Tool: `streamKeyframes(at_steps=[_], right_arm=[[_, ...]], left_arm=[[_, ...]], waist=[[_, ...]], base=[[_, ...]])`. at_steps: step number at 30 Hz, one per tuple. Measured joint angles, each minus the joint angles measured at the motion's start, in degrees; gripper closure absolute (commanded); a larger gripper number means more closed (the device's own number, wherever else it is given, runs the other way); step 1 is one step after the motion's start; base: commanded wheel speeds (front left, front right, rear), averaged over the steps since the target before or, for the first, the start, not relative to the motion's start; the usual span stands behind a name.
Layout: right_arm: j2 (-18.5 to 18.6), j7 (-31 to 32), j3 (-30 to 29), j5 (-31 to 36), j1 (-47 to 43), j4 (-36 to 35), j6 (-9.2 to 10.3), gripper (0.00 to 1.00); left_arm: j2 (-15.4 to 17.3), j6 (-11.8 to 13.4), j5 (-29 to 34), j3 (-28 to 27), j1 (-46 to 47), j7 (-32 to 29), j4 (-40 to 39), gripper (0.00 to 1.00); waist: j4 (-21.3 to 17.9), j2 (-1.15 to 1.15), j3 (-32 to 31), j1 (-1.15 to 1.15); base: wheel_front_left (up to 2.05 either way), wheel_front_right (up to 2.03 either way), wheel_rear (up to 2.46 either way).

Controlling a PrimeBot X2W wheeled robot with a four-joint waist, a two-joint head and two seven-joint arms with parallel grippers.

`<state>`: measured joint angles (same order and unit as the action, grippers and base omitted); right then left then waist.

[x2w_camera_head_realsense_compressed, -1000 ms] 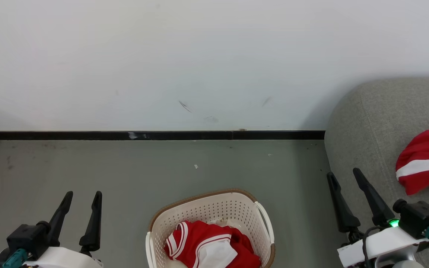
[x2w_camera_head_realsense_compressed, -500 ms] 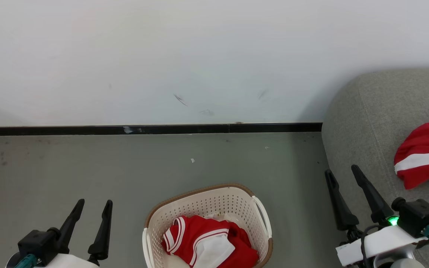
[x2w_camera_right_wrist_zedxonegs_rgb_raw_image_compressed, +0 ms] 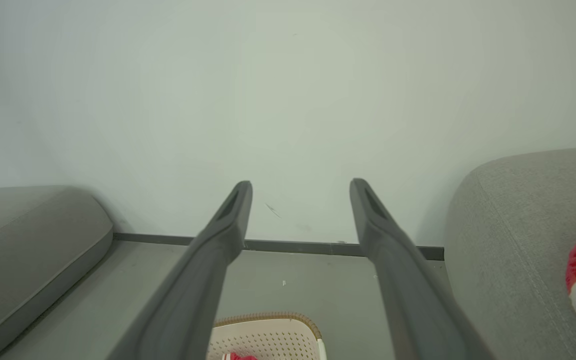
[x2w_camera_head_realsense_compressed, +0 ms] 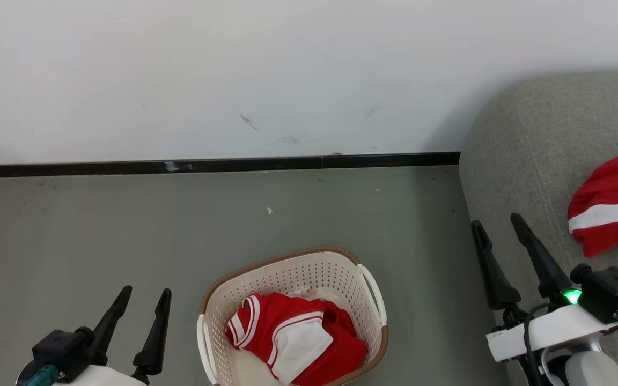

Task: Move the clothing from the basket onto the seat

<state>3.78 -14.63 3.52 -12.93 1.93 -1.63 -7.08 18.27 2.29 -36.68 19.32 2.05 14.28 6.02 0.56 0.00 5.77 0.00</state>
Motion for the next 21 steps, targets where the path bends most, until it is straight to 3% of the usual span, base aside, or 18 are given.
streamKeyframes(at_steps=[21], right_arm=[[-0.3, 0.0, -0.5, 1.6, 7.9, -3.9, 0.0, 0.0]], left_arm=[[0.0, -4.6, 1.5, 4.6, 9.2, -2.2, 3.1, 0.0]], waist=[[-2.3, 0.0, 10.3, 0.0]], base=[[0.0, 0.0, 0.0]])
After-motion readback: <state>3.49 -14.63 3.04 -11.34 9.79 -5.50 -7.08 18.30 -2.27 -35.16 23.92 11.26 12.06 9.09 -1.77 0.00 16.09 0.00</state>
